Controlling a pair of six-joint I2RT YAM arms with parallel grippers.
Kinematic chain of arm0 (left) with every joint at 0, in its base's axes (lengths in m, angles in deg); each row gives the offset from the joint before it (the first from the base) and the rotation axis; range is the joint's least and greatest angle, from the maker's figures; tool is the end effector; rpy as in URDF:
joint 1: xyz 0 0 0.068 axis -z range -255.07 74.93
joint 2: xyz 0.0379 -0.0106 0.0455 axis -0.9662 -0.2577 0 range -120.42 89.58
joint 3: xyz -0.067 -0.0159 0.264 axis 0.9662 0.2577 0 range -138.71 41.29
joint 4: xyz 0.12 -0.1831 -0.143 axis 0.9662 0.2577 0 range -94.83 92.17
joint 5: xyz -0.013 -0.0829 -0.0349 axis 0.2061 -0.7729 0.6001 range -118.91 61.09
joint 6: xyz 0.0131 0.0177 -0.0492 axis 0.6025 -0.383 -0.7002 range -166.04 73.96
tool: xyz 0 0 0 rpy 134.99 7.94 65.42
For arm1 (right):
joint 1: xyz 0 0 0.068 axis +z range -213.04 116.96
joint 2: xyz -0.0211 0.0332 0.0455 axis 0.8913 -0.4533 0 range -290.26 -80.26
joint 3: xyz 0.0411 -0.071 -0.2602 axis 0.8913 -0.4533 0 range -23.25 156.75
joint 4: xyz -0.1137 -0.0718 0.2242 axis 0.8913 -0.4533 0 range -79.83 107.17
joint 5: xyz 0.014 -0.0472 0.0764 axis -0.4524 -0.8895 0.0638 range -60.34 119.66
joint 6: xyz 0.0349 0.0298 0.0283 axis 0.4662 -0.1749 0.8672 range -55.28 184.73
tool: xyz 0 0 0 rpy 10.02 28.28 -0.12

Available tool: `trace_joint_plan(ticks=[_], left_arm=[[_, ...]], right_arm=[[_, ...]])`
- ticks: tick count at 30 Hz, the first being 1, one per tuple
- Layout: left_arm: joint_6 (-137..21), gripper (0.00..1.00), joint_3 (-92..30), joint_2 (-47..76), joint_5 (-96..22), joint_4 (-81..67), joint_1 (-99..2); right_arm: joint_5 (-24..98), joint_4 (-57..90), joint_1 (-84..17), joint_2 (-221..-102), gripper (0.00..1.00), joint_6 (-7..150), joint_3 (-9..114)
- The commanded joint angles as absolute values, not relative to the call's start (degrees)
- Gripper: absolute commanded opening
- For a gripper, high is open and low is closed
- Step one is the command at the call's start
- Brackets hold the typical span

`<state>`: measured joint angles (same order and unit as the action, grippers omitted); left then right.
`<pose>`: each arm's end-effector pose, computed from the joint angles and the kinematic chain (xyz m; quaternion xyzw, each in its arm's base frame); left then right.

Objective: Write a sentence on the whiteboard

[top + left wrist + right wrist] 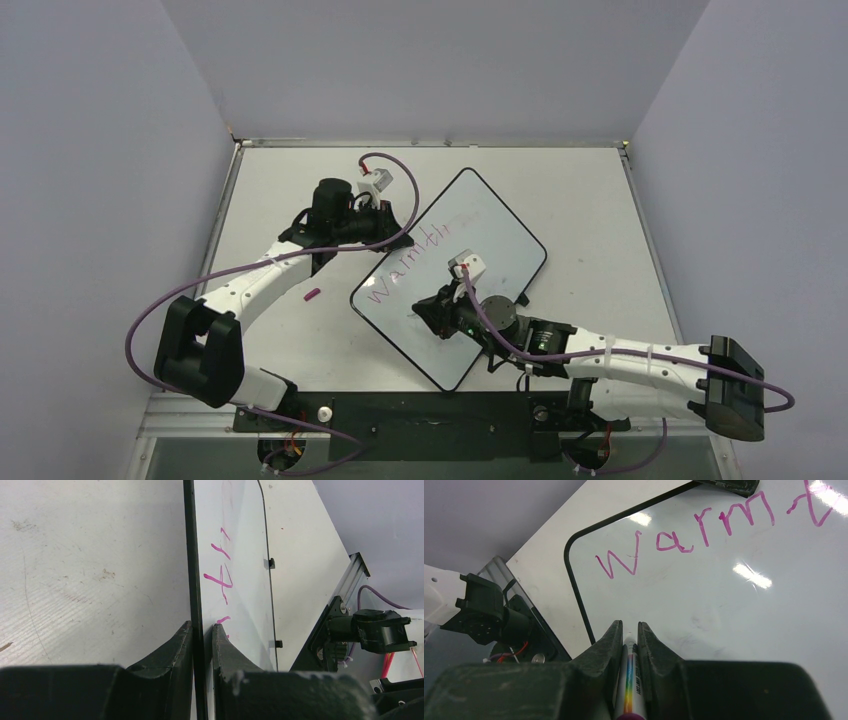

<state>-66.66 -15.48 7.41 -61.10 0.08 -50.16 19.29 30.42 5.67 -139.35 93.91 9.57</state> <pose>0.2831 -0.1524 0.2716 0.1691 0.8276 -0.4067 0.3479 0.0920 0.2183 0.2608 -0.2106 0.7526 0.4210 0.4604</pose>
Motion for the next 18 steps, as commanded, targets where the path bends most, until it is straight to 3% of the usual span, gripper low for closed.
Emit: trace_joint_plan(ticks=[1,18], left_arm=[[-61.6,0.0,-14.7,9.3,-56.3,-3.4,-51.7],[-61.7,0.0,-14.4,9.6,-56.6,-3.6,-52.0]], right_arm=[[17.7,33.3,6.0,-140.3,0.0,93.4,10.7],[17.0,33.1,6.1,-141.1,0.0,93.5,11.3]])
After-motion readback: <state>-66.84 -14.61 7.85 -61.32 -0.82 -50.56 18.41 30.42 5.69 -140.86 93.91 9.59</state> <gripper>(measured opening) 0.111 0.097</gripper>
